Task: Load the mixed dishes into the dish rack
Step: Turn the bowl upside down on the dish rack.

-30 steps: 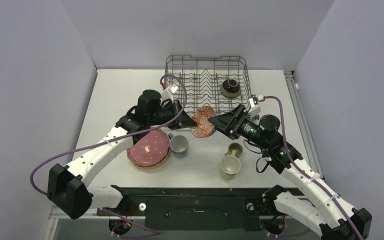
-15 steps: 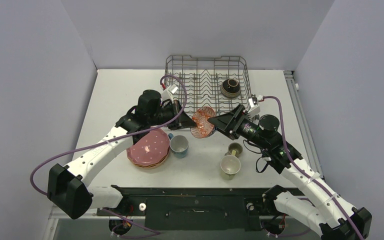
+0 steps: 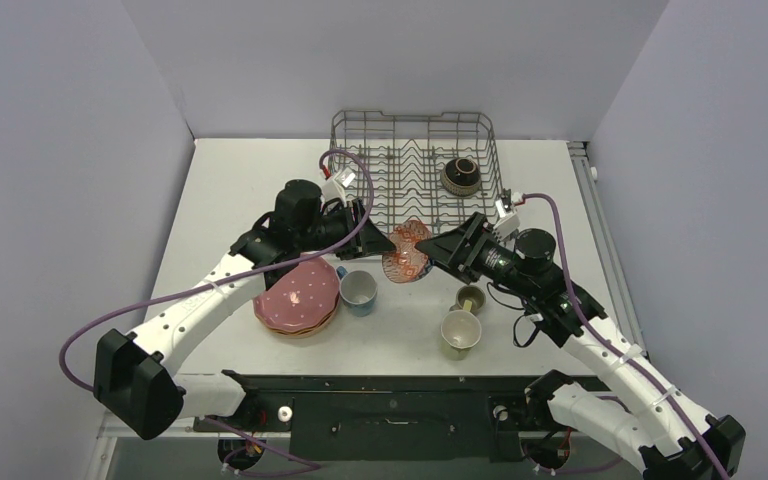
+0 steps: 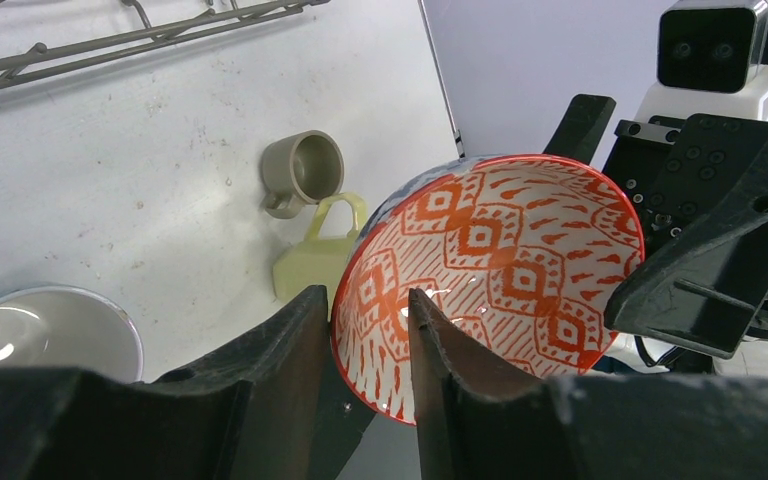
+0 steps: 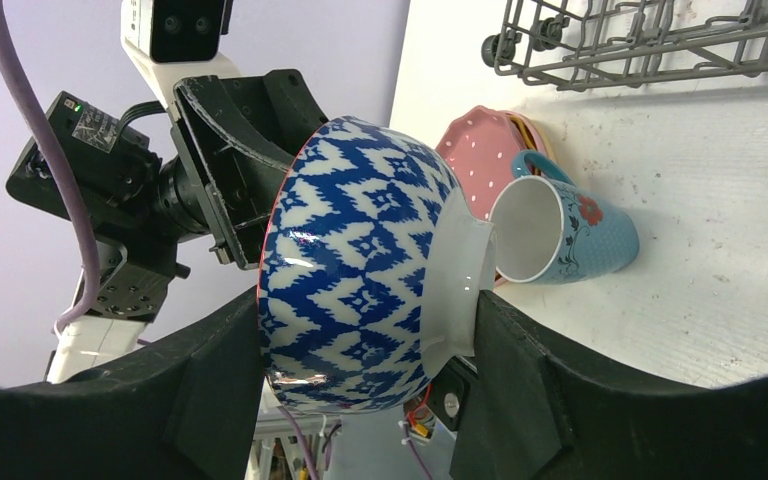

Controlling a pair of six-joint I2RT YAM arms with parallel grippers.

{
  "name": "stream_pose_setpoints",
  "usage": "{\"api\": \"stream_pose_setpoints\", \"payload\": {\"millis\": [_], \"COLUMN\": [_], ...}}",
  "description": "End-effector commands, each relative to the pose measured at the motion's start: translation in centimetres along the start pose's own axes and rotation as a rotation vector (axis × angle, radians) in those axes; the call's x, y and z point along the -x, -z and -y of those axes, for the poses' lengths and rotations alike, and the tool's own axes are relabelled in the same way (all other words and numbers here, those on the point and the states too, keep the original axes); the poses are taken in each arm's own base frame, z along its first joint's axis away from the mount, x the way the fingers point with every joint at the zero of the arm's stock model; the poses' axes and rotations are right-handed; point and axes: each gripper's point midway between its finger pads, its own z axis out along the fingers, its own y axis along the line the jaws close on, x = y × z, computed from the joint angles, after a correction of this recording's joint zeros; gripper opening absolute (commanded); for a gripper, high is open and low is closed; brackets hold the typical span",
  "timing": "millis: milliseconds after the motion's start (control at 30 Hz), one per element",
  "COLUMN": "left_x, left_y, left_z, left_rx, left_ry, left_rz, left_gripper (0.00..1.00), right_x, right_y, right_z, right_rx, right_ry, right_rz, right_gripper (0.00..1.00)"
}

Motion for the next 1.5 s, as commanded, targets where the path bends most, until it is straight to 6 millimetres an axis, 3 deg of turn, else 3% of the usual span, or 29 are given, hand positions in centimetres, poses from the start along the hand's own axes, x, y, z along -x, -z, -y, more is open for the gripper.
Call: {"api": "stream_pose_setpoints", "payload": {"millis": [0, 300, 567, 700, 967, 1267, 1467], "left_x": [1.8, 2.2, 3.2, 3.6, 3.5, 3.1, 2.6], "left_y": [1.5, 1.8, 3.9, 5.1, 7.0, 8.5, 9.4], "left_z": [2.6, 1.7, 0.2, -0.7, -2.6, -4.7, -6.0], "left_rx": [-0.053, 0.002, 0.131, 0.179, 0.271, 0.375, 0.425], "left_ry": [-0.061, -0.08, -0.167, -0.202, -0.266, -0.304, -0.318], "left_rz": [0.069, 0.08, 0.103, 0.127, 0.145, 0.165, 0.178], "left_gripper": [0.33, 0.41, 0.48, 0.6, 0.71, 0.86, 0.94], "right_x": [2.4, 3.0, 4.5, 5.9, 8.8, 11.9, 14.9], "right_y": [1.2, 1.2, 1.4, 1.5, 1.4, 1.6, 1.8], "right_z": [-4.1, -3.9, -2.6, -1.7, -0.5, 2.8, 3.1], "right_rx": [0.108, 0.082, -0.036, -0.123, -0.263, -0.514, -0.633], "right_ry": [0.053, 0.075, 0.155, 0.213, 0.321, 0.473, 0.559], "right_rz": [0.088, 0.101, 0.114, 0.129, 0.148, 0.146, 0.195], "right_gripper": [0.0, 0.0, 0.0, 0.0, 0.0, 0.0, 0.0]}}
